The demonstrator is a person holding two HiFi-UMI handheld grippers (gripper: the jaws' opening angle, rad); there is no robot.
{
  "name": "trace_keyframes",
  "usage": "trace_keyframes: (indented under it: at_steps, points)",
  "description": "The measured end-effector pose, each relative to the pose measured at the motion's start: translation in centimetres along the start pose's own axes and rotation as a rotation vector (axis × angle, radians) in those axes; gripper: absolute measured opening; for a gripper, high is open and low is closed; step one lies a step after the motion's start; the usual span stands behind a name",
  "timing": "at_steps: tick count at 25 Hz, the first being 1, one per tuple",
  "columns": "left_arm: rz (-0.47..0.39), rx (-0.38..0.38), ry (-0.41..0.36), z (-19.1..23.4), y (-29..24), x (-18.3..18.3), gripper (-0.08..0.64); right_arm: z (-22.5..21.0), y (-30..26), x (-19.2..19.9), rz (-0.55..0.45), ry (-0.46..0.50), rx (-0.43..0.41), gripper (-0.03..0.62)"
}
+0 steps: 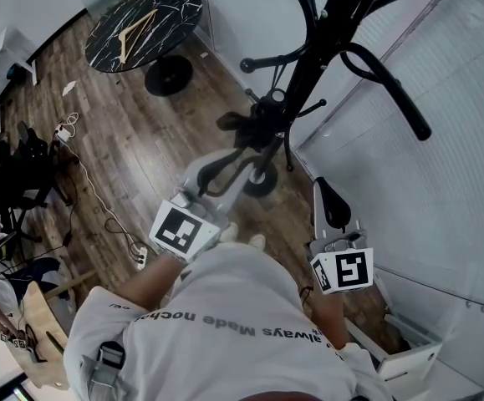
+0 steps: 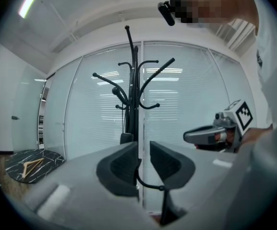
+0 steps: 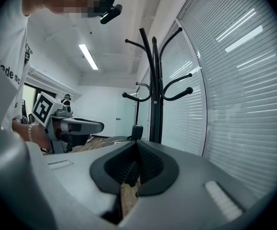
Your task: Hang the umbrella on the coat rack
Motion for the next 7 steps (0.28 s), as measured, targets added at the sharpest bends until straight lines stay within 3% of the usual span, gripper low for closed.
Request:
trace_keyframes:
  at_steps: [7]
  points:
    - [0.002,0.002,-0.003,-0.07,0.45,-0.43,0.083,0.67,0.35,-0.29,0.001,0.003,-0.002,0.002]
Point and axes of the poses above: the fingertips, and each gripper's own axes: y backward along the fingers, z to its left, x out of its underside, the point moved 2 cm from there along y, backward along the fingers, and after that the axes turned 12 degrees about -y, right-handed, at the moved point
